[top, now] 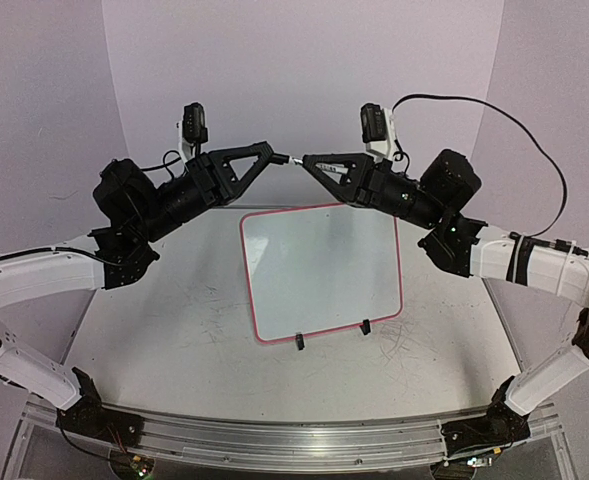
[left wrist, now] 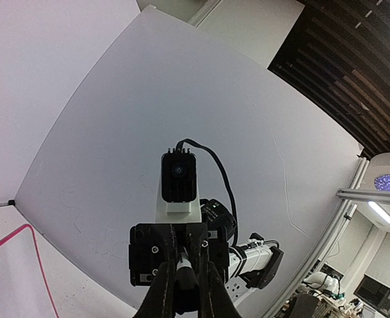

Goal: Write a sentence on the whiteboard
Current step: Pass from the left arm to the right

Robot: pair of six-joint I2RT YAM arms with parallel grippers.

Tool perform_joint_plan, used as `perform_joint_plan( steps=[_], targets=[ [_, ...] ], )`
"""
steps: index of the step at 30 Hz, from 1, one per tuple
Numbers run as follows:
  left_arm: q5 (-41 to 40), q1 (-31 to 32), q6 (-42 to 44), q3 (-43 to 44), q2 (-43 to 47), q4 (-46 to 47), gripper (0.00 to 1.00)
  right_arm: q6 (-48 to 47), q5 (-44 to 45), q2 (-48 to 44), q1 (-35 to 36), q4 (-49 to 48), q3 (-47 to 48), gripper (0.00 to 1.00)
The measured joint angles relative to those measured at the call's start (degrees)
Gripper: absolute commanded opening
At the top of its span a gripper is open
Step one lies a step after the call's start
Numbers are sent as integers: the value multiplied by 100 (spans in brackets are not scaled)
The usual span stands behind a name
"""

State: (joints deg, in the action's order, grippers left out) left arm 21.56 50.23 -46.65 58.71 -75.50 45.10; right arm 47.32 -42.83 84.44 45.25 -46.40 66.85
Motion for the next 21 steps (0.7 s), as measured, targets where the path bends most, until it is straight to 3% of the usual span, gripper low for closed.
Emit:
perform_joint_plan(
  steps=[2,4,21],
  targets=[
    [0,-5,2,-7,0,7,33,-25,26,0,0,7,0,0],
    [23,-7,-1,-33,0,6,37,-49,81,-1,0,-2,-1,0],
    [154,-8,30,-104,-10,-13,47,-98,278,-9,0,-30,-31,0]
  ],
)
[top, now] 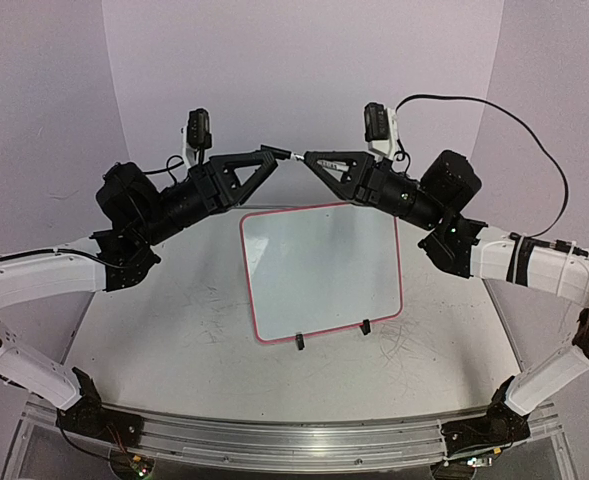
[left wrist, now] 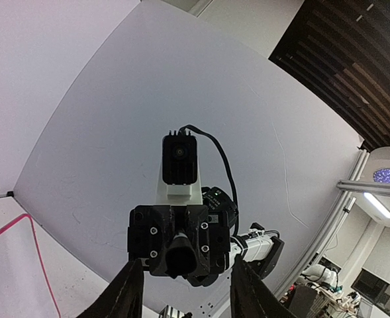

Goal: Write a sentence on the whiteboard
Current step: Pass from the left arm to the right, then open the pen cap from the whiteboard marker.

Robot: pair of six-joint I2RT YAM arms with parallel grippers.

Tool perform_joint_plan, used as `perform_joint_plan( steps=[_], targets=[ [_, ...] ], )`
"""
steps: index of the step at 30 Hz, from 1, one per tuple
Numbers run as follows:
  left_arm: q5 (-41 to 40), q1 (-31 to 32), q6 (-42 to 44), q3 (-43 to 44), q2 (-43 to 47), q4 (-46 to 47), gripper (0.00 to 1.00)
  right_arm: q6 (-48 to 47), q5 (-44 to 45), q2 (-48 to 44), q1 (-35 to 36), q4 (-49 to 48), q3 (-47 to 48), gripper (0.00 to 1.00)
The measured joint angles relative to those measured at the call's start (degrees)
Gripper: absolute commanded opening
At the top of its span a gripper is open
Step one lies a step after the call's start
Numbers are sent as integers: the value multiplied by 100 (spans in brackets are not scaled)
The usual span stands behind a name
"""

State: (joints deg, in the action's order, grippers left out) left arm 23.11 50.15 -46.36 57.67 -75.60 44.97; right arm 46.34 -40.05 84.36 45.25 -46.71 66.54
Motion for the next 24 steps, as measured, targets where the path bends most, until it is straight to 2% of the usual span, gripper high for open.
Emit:
perform_joint_plan(
  steps=[8,16,24],
  targets=[
    [58,-2,10,9,-101,-1,44,-1,-7,0,0,1,-22,0],
    [77,-2,38,49,-165,-4,48,-1,-16,1,0,1,-76,0],
    [70,-2,138,50,-165,-4,39,-1,-40,18,0,-2,-100,0]
  ],
)
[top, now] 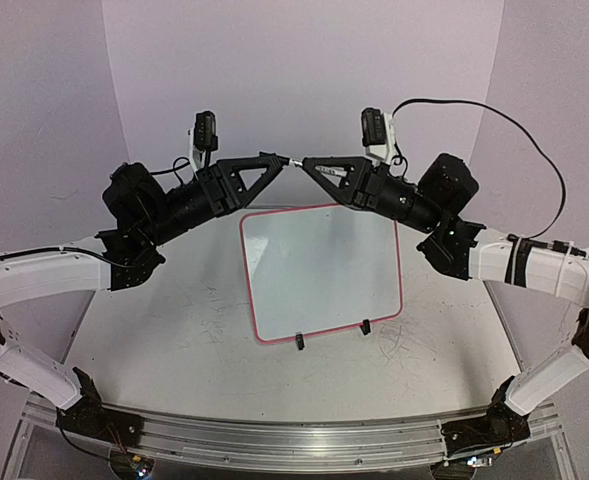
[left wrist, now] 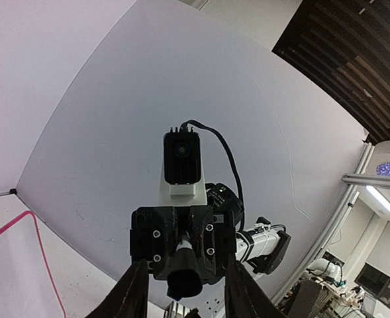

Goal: Write a sentence on the whiteboard
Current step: Open the pen cap from the whiteboard marker.

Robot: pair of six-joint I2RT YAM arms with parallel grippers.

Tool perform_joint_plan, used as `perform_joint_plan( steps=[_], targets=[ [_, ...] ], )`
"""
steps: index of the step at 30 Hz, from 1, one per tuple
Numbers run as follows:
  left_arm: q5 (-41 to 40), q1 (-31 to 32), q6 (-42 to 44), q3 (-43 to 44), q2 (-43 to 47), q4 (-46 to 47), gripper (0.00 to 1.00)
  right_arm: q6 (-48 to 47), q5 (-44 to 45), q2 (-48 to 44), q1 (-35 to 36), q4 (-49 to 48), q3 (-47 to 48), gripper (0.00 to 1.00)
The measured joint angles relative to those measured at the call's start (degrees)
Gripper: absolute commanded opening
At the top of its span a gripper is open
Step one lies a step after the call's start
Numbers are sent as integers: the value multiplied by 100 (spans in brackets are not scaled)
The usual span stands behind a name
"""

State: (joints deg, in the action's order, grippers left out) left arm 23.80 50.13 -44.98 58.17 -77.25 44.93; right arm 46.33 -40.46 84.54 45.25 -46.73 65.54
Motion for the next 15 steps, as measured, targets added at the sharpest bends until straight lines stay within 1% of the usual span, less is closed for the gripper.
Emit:
perform_joint_plan(
  steps=[4,5,9,13,15],
  targets=[
    [-33,0,3,6,-4,-1,38,0,-34,67,0,1,0,0],
    [-43,0,5,17,-14,-2,36,0,-43,89,0,5,0,0],
    [-66,0,31,70,-65,-5,21,0,-67,137,0,2,-4,0],
    [-107,-11,14,72,-92,-30,11,-3,-67,137,0,0,-5,0],
    [-107,-22,12,72,-92,-49,4,-10,-57,137,3,-1,-6,0]
  ],
)
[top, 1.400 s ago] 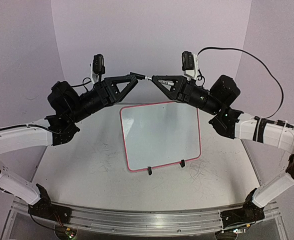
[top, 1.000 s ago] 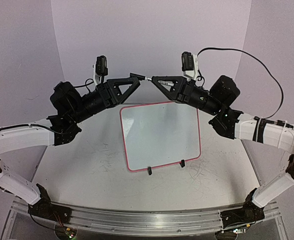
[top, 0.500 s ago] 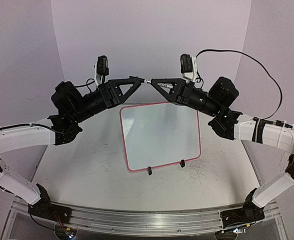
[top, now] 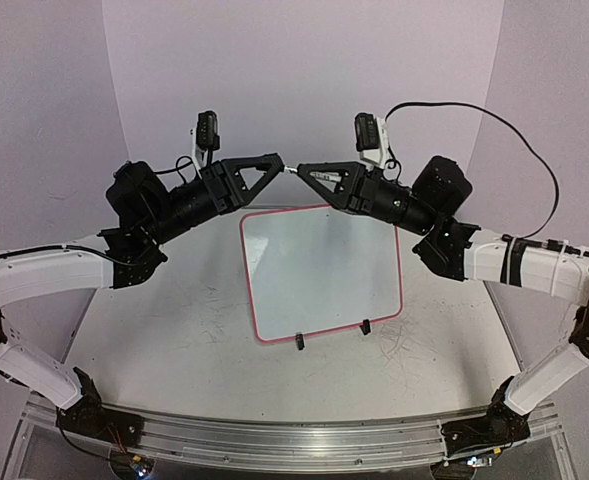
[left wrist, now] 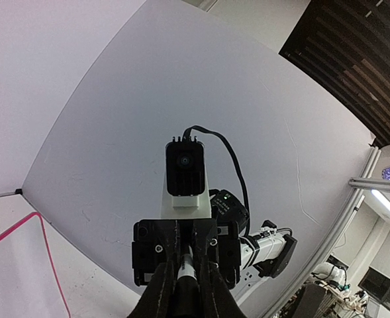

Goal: Write a sentence on the whiteboard
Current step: Open the pen cap from the whiteboard marker, then place the pen cap at the center of the board.

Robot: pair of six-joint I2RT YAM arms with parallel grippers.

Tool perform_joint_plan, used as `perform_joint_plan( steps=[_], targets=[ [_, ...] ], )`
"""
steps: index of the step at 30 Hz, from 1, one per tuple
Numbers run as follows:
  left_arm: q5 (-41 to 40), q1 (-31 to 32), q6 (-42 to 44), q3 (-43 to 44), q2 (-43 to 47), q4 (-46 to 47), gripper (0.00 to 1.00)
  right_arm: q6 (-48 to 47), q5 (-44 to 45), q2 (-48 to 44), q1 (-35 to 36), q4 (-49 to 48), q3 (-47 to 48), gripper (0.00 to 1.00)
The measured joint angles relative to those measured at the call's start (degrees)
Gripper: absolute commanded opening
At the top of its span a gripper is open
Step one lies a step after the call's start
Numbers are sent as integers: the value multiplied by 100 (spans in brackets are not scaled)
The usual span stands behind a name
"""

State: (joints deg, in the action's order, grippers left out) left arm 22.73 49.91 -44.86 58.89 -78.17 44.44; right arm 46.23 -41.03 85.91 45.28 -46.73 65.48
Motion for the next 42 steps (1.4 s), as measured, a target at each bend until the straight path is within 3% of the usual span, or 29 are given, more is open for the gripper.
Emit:
perform_joint_plan(
  steps=[2,12,15,19,23,28,34,42],
  targets=[
    [-5,0,2,0,0,-4,0,-20,16,0,2,0,0,0],
    [165,-117,-46,-22,75,-523,0,-409,164,-224,4,160,-413,0],
    [288,-487,-109,-213,256,-727,0,-571,181,-582,-159,237,-964,0],
    [34,-1442,-158,-356,767,-861,0,-735,135,-1342,-653,452,-1766,0],
    [-165,-1586,49,-353,1315,-1137,0,-1065,473,-2128,-959,1060,-2120,0],
    [-932,-1547,457,-203,1547,-2588,0,-1863,1467,-2696,-997,2304,-2065,0],
    [-1965,-1563,701,-45,977,-4726,0,-2713,2518,-2989,-997,3402,-1941,0],
    [-1893,-1563,743,-608,44,-5931,0,-3260,2981,-3089,-999,3822,-1816,0]
  ],
)
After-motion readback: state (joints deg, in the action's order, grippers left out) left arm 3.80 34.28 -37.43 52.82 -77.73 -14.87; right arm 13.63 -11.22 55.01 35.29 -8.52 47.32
